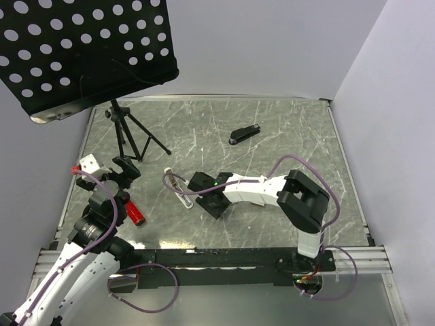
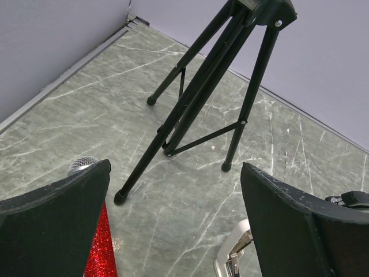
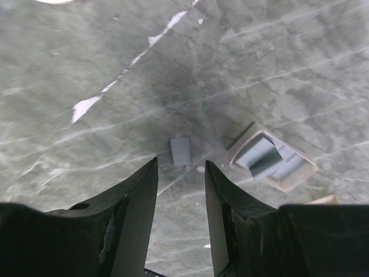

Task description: Load the staples into the stapler

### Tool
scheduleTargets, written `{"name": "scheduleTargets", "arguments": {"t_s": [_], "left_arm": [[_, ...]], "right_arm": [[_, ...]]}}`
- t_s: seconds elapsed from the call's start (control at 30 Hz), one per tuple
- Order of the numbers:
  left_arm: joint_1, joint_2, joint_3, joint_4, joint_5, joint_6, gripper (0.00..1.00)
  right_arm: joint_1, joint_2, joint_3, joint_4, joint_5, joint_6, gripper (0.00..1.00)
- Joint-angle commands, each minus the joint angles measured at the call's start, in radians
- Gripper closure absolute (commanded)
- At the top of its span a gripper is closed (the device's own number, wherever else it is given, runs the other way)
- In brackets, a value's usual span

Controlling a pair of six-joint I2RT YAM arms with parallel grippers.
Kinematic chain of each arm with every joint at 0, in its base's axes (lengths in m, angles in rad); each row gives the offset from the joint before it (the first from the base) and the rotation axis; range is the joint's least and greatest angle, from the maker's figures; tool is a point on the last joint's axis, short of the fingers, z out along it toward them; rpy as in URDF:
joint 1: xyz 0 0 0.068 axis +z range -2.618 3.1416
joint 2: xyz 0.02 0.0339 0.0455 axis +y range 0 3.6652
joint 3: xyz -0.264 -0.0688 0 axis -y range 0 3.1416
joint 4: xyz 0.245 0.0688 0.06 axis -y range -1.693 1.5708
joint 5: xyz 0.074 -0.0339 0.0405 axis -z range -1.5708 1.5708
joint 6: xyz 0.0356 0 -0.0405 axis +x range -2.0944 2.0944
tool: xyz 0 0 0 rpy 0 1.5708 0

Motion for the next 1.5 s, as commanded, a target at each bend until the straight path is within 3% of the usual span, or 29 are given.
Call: {"name": "scheduleTargets", "arguments": {"t_s": [0.0,0.3,0.63,0.87,1.03,1.3,1.47], "left_arm": [[0.005,0.006,-0.005,0.042,0.016,0.02,0.01],[0.008,0.008,-0.004,0.046,0.024,0.023,0.01],[0.01,-0.011,-0.017,0.085,0.108,0.061,0.01],[0.01,-0.046,-0.047,0.147,0.352,0.103,0.01],[0.01,-0.029,-0.045,0.18,0.658,0.143,0.01],[0.008,-0.024,-0.093,0.349,0.969,0.181,0.01],[0.008,0.051,-0.07,0.384,1.081,0.085,0.0]], "right_arm": [[-0.015,0.021,0.017,0.002,-0.033,-0.021,0.55],[-0.017,0.064,0.026,-0.002,-0.047,-0.03,0.59],[-0.024,0.05,0.014,0.007,-0.064,-0.025,0.72],[-0.037,-0.037,-0.018,0.056,-0.096,0.007,0.74],[-0.057,-0.136,-0.058,0.125,-0.116,0.057,0.74],[-0.152,-0.409,-0.194,0.271,-0.246,0.154,0.75],[-0.21,-0.611,-0.297,0.396,-0.306,0.211,0.74]]}}
